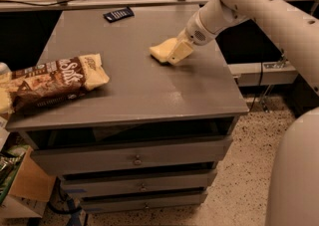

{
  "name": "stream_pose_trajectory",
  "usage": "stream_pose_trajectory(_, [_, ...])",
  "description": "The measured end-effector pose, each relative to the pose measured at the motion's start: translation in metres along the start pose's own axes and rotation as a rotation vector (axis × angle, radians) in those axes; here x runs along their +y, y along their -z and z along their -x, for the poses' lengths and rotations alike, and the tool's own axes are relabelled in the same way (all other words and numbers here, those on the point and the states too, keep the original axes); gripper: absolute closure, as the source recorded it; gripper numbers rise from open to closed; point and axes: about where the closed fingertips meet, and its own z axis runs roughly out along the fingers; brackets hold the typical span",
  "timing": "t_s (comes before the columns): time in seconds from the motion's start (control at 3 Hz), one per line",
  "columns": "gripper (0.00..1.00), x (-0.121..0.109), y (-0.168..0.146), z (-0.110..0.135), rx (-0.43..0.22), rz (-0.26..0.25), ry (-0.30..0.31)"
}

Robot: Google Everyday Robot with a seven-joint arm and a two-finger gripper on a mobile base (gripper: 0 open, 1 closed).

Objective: Move sponge near rxbar blueberry

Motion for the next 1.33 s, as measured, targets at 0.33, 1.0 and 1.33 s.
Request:
stream_pose_trajectory(0.33, [0.88,0.001,-0.004,0.0,0.001,0.006,0.001])
stream_pose_trajectory(1.0, [1.0,0.003,-0.007,0.0,0.001,0.011,0.003])
stream_pose_trajectory(1.33, [1.0,-0.016,-0.009,0.02,-0.035,-0.03,0.036])
